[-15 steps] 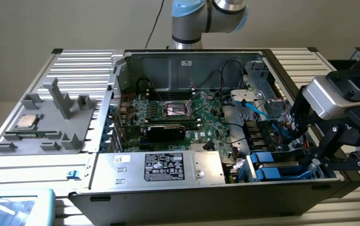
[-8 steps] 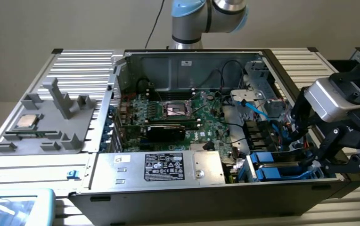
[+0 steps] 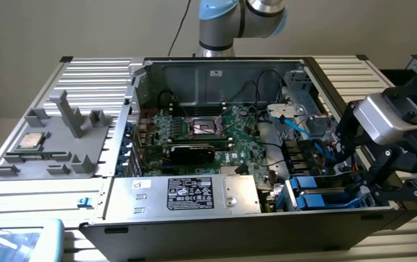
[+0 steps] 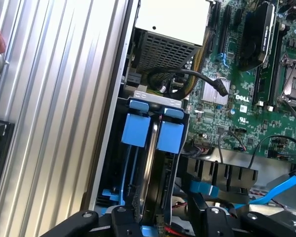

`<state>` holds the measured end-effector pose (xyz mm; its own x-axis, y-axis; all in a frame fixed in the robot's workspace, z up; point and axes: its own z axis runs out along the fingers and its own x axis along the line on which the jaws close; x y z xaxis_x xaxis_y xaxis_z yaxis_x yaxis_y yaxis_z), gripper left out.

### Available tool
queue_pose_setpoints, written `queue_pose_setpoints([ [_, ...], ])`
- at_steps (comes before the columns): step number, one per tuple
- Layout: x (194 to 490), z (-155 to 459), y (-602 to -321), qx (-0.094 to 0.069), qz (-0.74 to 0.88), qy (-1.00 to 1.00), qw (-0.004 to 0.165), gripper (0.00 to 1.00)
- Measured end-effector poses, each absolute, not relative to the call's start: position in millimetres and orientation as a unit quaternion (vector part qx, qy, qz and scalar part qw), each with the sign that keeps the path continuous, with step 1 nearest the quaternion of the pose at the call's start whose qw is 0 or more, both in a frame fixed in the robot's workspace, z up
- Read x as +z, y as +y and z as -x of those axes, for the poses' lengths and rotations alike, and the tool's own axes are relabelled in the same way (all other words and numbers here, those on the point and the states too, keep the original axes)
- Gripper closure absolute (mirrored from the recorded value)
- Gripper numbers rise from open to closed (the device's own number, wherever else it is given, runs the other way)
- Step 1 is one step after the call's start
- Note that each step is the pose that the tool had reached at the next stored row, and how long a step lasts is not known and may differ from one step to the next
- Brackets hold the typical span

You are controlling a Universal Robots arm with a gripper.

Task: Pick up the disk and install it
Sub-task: 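Insert the first disk wire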

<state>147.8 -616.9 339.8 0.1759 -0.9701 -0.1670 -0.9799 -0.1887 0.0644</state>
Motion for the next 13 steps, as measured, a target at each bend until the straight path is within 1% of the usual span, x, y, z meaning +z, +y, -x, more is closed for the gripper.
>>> queue_pose_setpoints([
  [3,338.6,-148.7,-617.0,0.088,0.767,0.635,0.03,0.49],
  [4,338.4,-149.2,-617.0,0.089,0.767,0.634,0.03,0.51],
  [6,338.3,-151.1,-617.0,0.092,0.768,0.634,0.029,0.51],
  [7,338.2,-152.0,-617.0,0.093,0.768,0.633,0.028,0.58],
  [13,337.3,-155.6,-616.9,0.1,0.769,0.631,0.026,0.58],
])
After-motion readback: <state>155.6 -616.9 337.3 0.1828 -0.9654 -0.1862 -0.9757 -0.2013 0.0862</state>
